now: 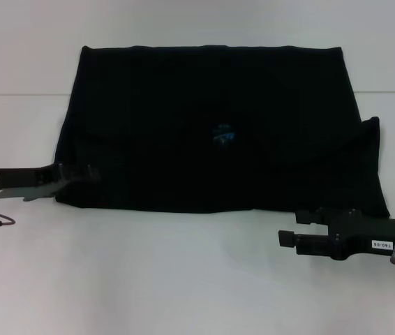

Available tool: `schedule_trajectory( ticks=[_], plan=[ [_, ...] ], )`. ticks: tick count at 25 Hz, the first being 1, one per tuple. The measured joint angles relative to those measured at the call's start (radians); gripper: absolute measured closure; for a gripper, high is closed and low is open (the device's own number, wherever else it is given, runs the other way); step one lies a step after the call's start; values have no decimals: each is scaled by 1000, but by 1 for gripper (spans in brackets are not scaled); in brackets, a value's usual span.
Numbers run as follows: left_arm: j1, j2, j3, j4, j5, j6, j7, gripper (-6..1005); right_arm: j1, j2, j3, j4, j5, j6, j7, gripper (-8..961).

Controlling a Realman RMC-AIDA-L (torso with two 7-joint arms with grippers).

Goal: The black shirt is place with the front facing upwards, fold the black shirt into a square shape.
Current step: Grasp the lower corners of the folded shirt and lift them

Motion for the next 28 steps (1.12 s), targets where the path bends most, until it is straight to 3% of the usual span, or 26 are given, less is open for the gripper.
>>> schedule_trajectory(
  ticks=[7, 12, 15, 21, 23, 28],
  plan=[
    [2, 11, 12, 4, 0, 6, 19, 237, -1, 0, 4, -2, 5, -3, 3, 134],
    [-1, 6, 19, -1, 0, 2, 34, 454, 3, 0, 4, -2, 5, -5, 5, 135],
    [-3, 6, 29, -1, 0, 1, 37, 696, 4, 0, 4, -2, 6, -7, 7, 136],
    [1, 7, 35, 3, 0, -1, 49, 901, 4, -6, 6, -36, 5, -9, 92, 138],
    [5, 10, 30, 3, -3, 0, 52, 927, 3, -9, 4, -59, 4, -9, 130, 139],
    [12, 18, 28, 10, -6, 12, 81, 967, -4, -47, -2, -239, -52, -48, 461, 140]
  ],
)
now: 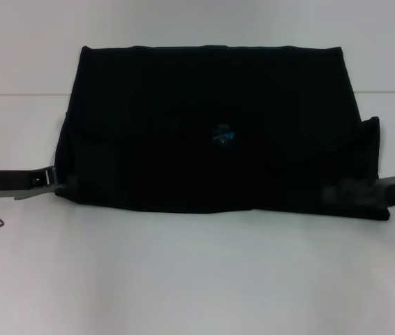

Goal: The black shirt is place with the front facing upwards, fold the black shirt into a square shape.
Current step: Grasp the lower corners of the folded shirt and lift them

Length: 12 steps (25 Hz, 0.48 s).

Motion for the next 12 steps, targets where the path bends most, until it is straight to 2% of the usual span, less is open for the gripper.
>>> schedule_trajectory(
  ticks=[4, 6, 9, 12],
  plan=[
    [9, 7, -5, 5, 1, 12, 18, 966, 25, -67, 1, -140, -110, -68, 295, 143],
    [12, 14, -21, 5, 1, 32, 37, 966, 49, -91, 11, -205, -179, -100, 452, 146],
    [16, 20, -56, 5, 0, 65, 76, 966, 91, -102, 29, -291, -314, -141, 637, 147],
    [17, 23, -65, 5, 2, 75, 94, 966, 149, -89, 34, -314, -495, -166, 692, 146]
  ],
)
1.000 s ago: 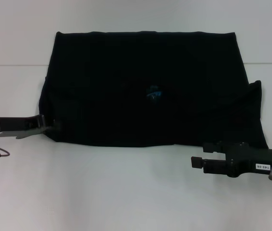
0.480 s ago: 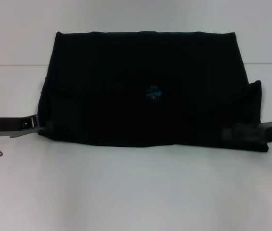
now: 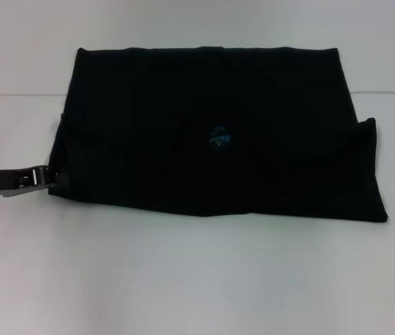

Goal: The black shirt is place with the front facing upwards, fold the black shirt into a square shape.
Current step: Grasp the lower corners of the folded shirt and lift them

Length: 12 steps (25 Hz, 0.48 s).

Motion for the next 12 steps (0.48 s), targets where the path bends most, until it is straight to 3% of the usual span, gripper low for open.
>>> schedule_trajectory(
  ticks=[4, 12],
  plan=[
    [1, 3, 0, 0, 0, 5, 7, 967, 42, 24, -7, 75, -116, 49, 8, 148],
    [6, 5, -1, 0, -3, 17, 20, 967, 79, 32, -18, 244, -117, 206, 0, 153]
  ],
)
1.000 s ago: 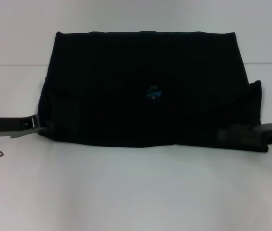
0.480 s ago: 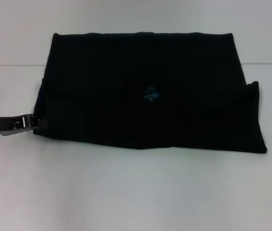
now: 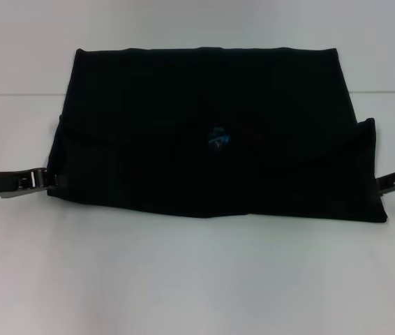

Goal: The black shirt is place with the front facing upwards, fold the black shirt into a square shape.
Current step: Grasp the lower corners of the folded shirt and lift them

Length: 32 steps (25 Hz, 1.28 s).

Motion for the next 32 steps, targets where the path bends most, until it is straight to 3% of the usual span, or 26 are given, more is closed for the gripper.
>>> schedule_trajectory(
  ticks=[9, 21, 32],
  plan=[
    [-2, -4, -3, 0, -2, 1, 3, 967, 28, 29, -21, 77, 4, 108, -5, 158],
    [-6, -2, -21, 0, -2, 7, 14, 966, 38, 49, -30, 99, 3, 154, -2, 165],
    [-2, -1, -58, -4, -7, 20, 43, 966, 40, 52, -67, 101, 2, 177, -3, 464]
  ],
)
